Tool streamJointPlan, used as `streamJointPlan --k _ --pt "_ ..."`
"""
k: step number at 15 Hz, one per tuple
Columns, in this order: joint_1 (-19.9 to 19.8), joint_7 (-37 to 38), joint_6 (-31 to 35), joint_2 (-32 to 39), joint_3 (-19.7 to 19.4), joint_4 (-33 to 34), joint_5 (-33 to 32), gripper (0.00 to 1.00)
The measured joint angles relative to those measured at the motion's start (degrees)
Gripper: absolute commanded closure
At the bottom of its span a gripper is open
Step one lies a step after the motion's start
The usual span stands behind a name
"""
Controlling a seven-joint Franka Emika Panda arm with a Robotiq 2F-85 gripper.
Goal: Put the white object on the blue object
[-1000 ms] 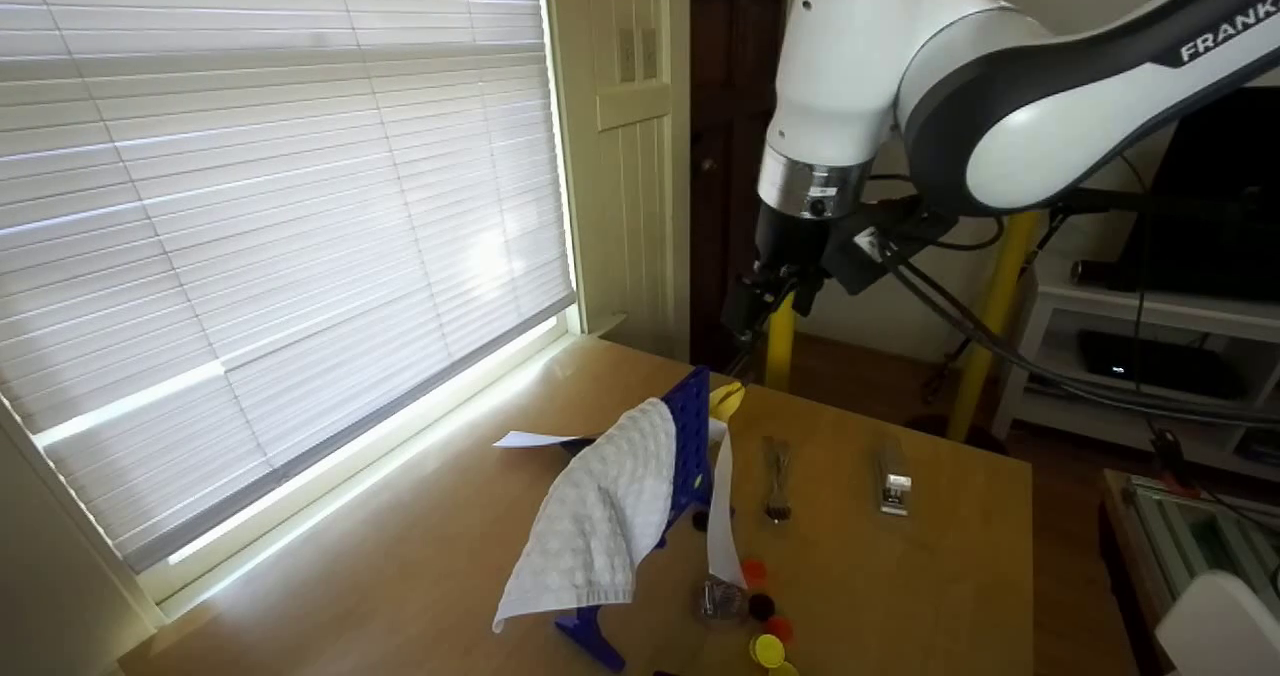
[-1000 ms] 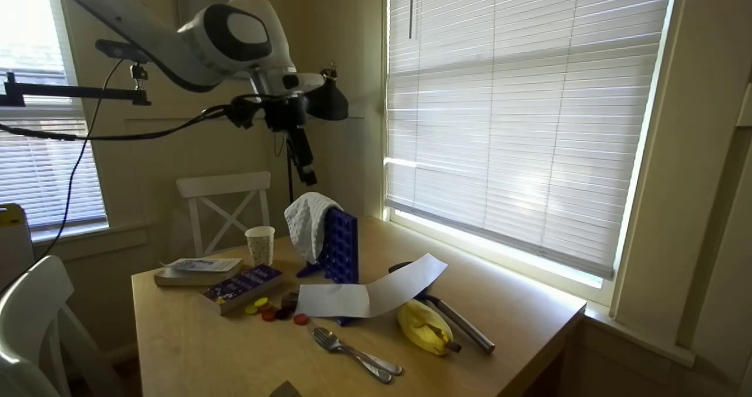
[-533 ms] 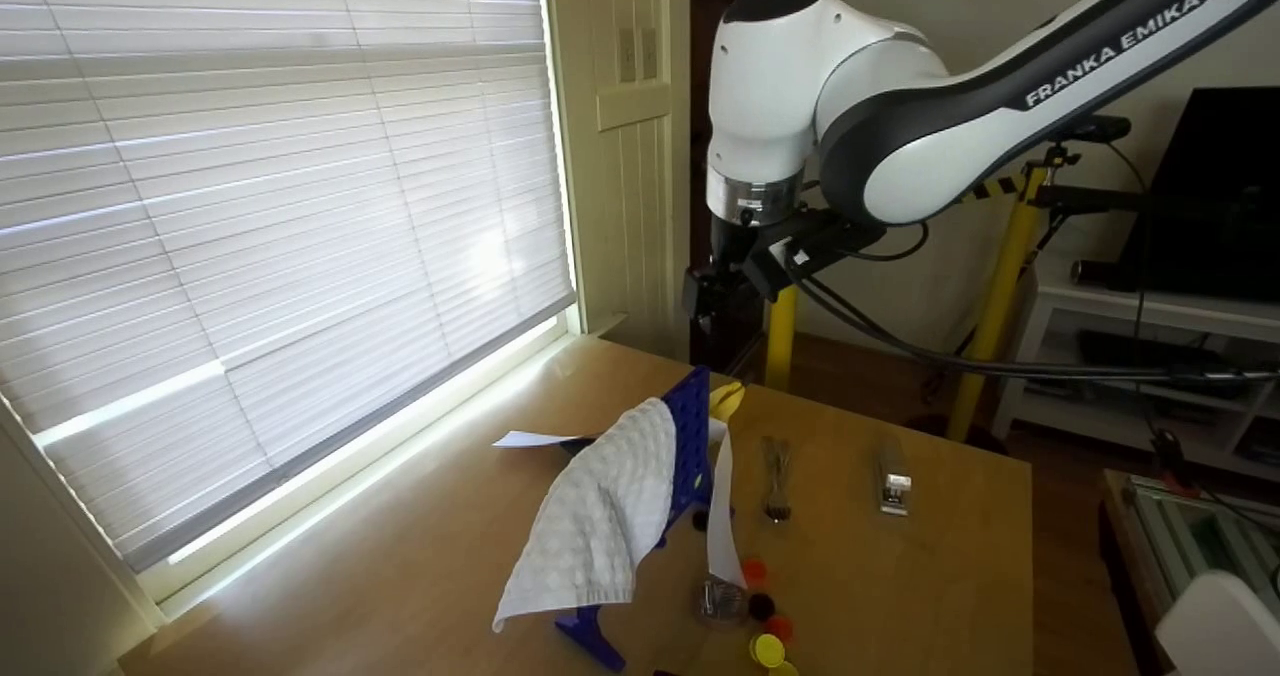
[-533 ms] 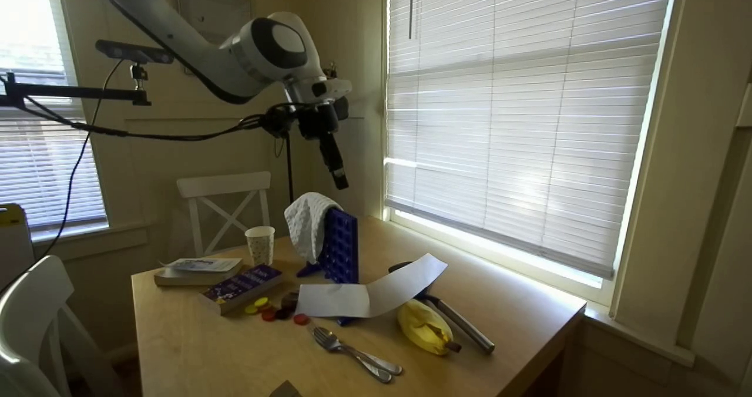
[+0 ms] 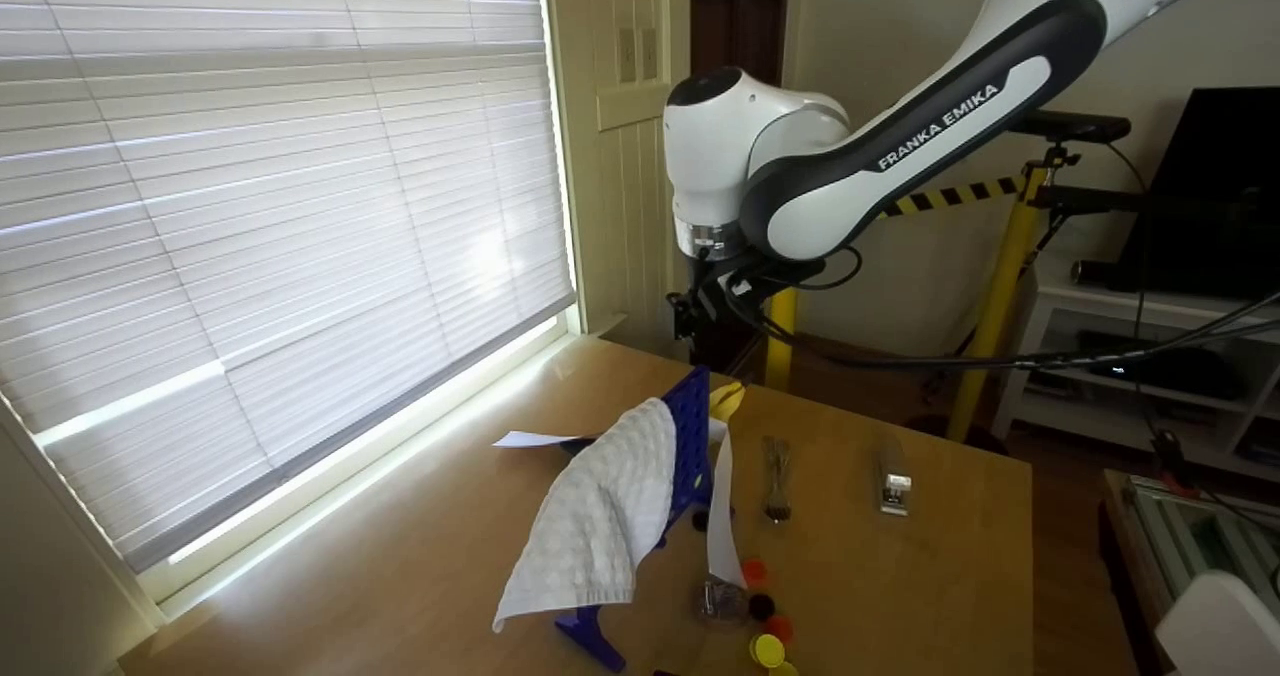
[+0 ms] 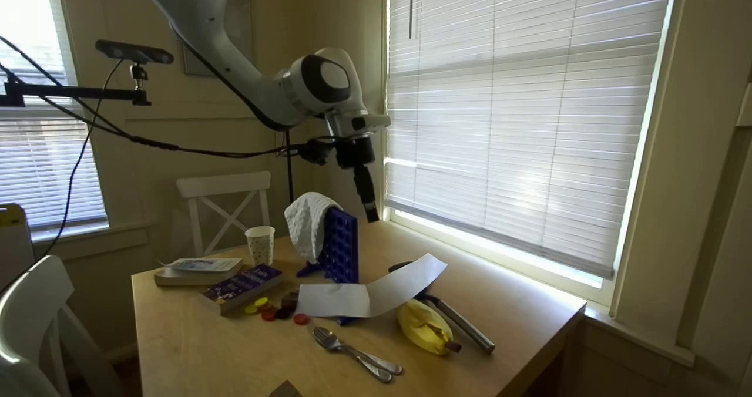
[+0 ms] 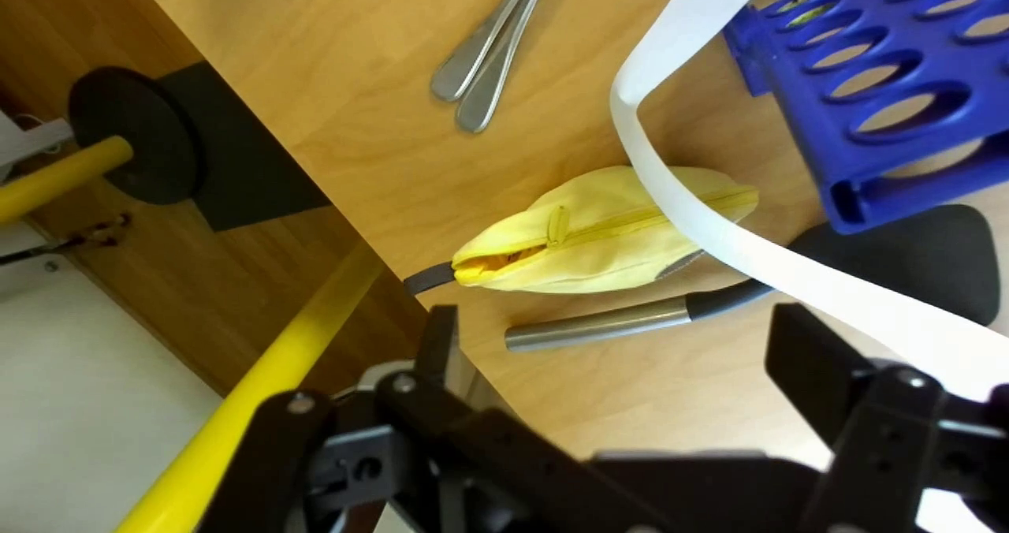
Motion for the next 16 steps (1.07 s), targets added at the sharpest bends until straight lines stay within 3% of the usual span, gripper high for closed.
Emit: streamJointPlan --k 4,16 --pt "0.6 -3.7 1.0 5.9 -1.7 3.7 3.9 0.00" --pt "0.5 -24.5 3.8 16.3 -4.3 11.0 14.1 0.00"
